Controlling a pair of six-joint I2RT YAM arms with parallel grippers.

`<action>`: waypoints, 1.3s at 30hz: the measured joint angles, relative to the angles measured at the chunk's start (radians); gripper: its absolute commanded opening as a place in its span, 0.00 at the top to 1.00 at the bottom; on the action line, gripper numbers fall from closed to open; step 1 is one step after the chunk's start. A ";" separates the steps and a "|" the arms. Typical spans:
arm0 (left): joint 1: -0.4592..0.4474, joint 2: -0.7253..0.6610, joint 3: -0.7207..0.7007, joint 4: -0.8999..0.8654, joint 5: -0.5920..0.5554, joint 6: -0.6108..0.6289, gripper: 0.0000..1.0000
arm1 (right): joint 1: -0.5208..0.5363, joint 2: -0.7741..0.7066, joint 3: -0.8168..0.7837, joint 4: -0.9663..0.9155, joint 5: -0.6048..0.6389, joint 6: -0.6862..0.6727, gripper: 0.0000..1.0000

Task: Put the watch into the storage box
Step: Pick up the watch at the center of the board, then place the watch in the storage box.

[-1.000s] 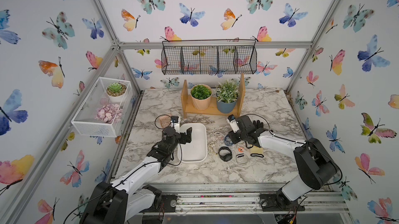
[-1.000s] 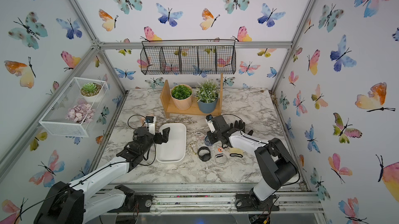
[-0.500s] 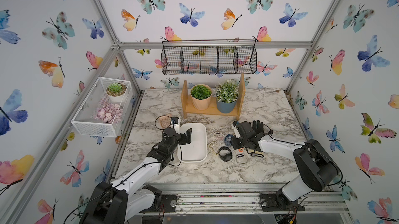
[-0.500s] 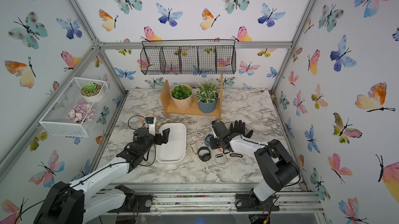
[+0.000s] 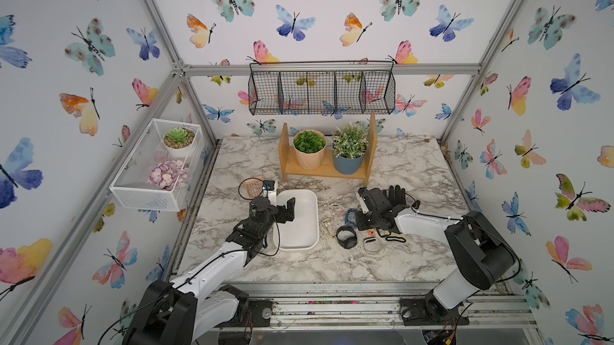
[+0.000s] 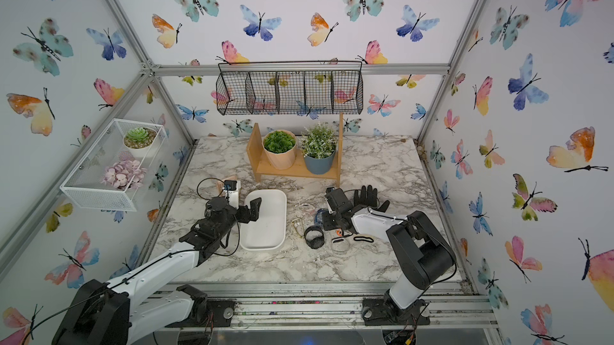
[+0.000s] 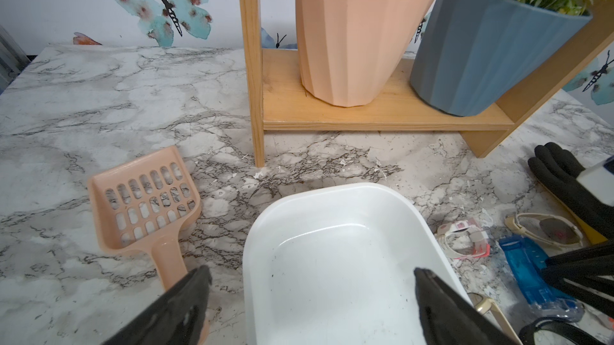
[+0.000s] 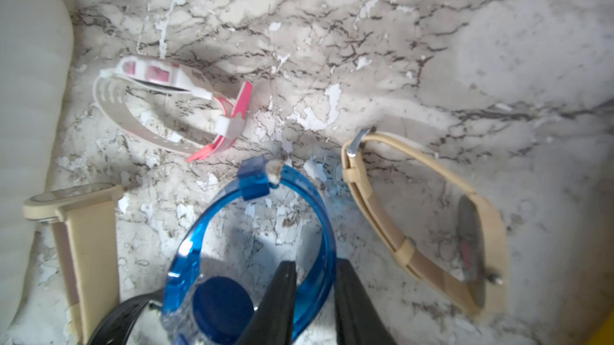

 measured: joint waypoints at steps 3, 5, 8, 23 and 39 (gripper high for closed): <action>0.000 0.000 0.000 0.000 0.000 0.000 0.02 | 0.000 0.000 0.000 0.005 0.000 0.000 0.87; 0.000 0.000 0.000 0.000 0.000 0.000 0.01 | 0.000 0.000 0.000 0.005 0.000 -0.001 0.93; 0.000 -0.001 0.000 0.000 0.000 0.000 0.01 | 0.000 -0.003 0.000 0.006 0.000 -0.002 0.98; 0.000 -0.035 0.047 -0.082 -0.009 -0.067 0.02 | 0.042 -0.123 0.089 0.041 -0.004 -0.126 0.98; 0.209 -0.031 0.166 -0.310 -0.053 -0.218 0.01 | 0.301 0.181 0.404 0.156 -0.072 -0.230 0.98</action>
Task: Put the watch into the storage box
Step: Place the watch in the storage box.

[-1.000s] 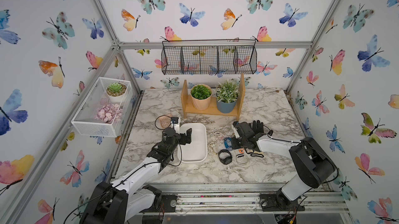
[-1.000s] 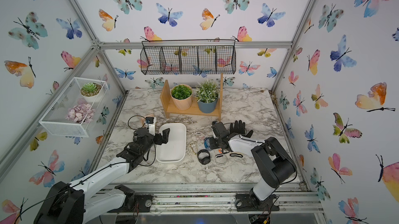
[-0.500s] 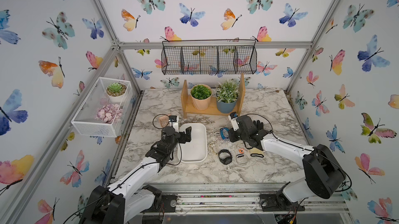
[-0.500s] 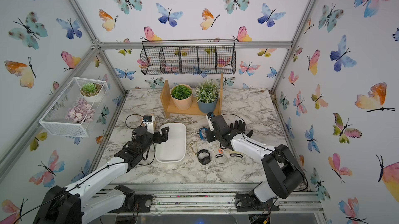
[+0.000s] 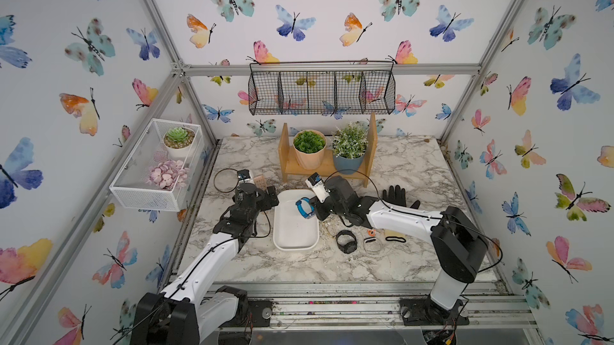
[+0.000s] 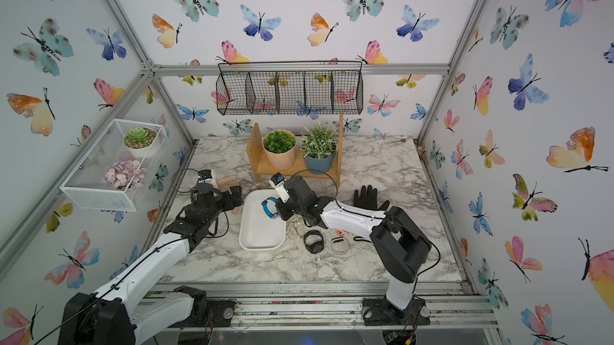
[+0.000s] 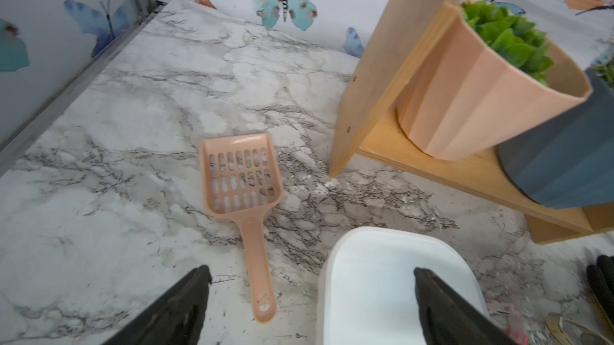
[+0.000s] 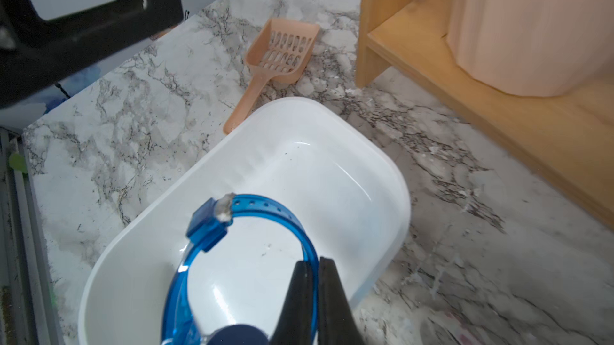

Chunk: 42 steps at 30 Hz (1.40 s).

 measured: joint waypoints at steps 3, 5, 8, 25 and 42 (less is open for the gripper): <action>0.038 -0.023 -0.024 -0.018 0.000 -0.019 0.01 | 0.030 0.096 0.075 0.000 0.002 -0.006 0.98; 0.042 -0.030 -0.032 -0.026 0.000 -0.027 0.01 | 0.044 0.159 0.127 0.000 0.005 -0.007 0.98; 0.042 -0.033 -0.037 -0.029 0.005 -0.031 0.02 | 0.052 0.241 0.202 -0.003 0.022 -0.006 0.98; 0.042 -0.081 -0.066 -0.023 0.050 -0.031 0.02 | 0.052 0.443 0.463 -0.098 0.188 -0.023 0.98; 0.042 -0.091 -0.068 -0.019 0.054 -0.028 0.01 | 0.052 0.515 0.553 -0.174 0.229 -0.029 0.78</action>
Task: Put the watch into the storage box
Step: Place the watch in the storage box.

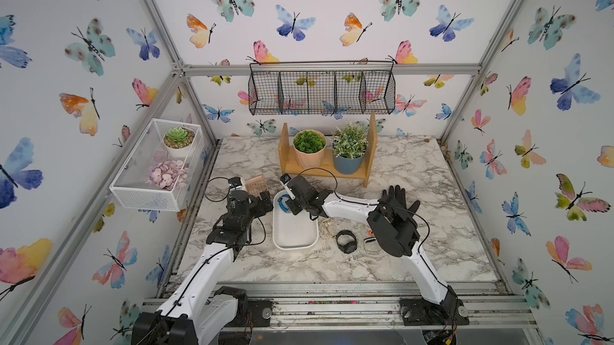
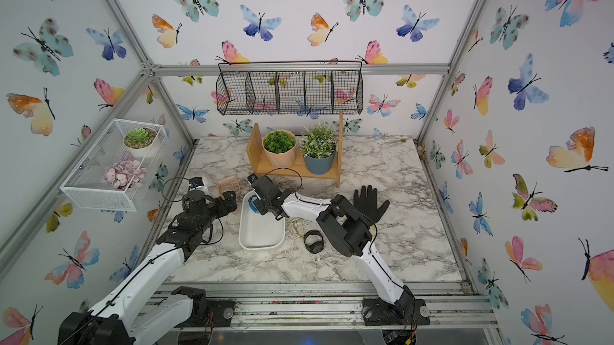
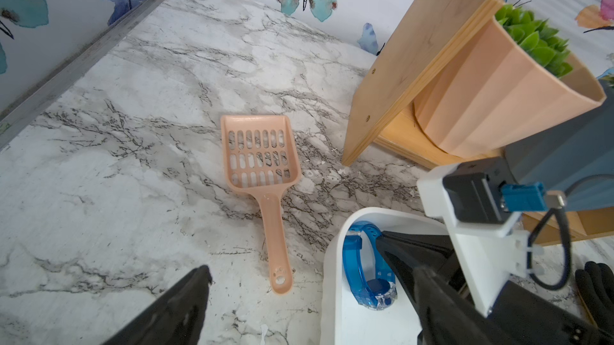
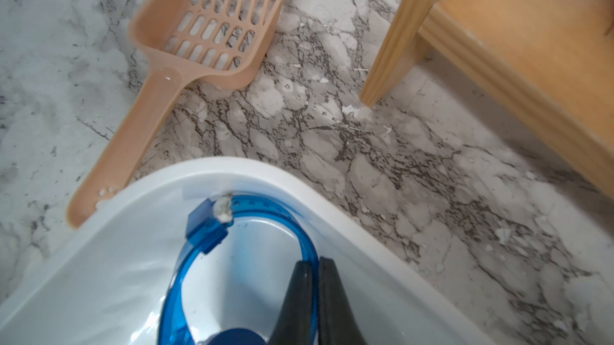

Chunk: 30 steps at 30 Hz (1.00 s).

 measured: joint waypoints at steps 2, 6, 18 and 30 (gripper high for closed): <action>0.000 0.000 0.000 0.002 0.000 0.000 0.02 | 0.000 0.000 0.000 -0.003 0.001 -0.005 0.72; 0.000 0.004 0.000 0.000 0.003 0.000 0.01 | 0.000 -0.008 -0.021 0.013 0.000 -0.003 0.65; 0.000 -0.030 0.003 -0.016 0.015 0.001 0.01 | 0.000 -0.149 -0.130 0.078 -0.019 -0.003 0.48; -0.006 -0.075 0.038 -0.031 0.067 0.016 0.01 | 0.000 -0.419 -0.302 0.158 -0.031 -0.003 0.41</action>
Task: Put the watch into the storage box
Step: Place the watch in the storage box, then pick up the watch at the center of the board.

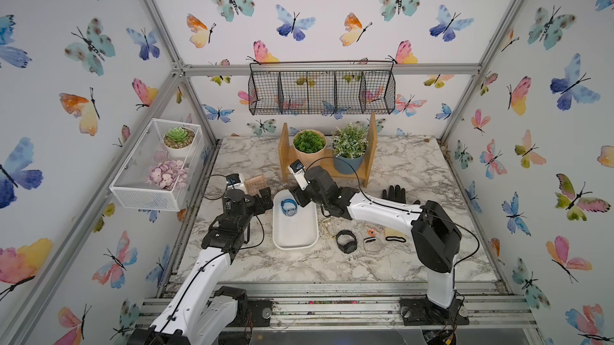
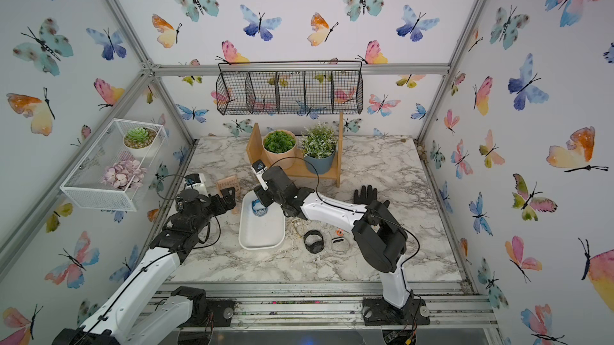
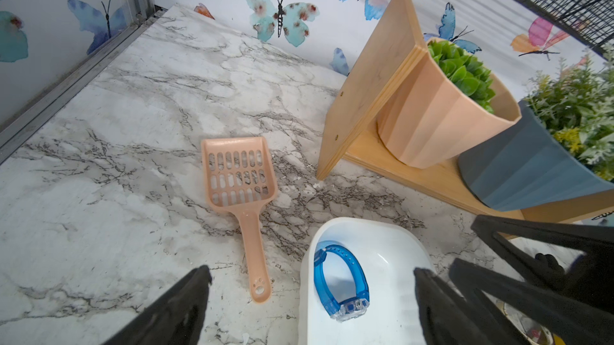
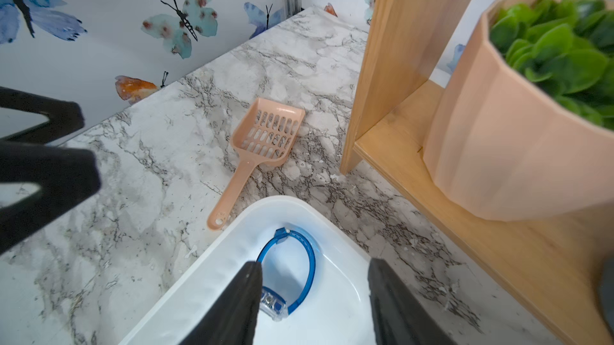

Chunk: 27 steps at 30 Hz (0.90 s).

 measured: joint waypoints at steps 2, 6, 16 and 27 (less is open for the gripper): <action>-0.009 0.000 0.001 0.000 0.015 0.008 0.02 | 0.000 -0.047 -0.036 0.003 0.004 0.000 0.40; -0.058 0.010 0.010 -0.007 0.037 0.025 0.01 | -0.010 -0.145 -0.139 0.003 0.013 0.003 0.40; -0.218 0.089 0.031 0.004 0.055 0.070 0.02 | -0.129 -0.348 -0.395 -0.044 0.012 0.054 0.40; -0.291 0.151 0.030 0.060 0.071 0.080 0.01 | -0.281 -0.435 -0.528 -0.156 0.011 0.082 0.43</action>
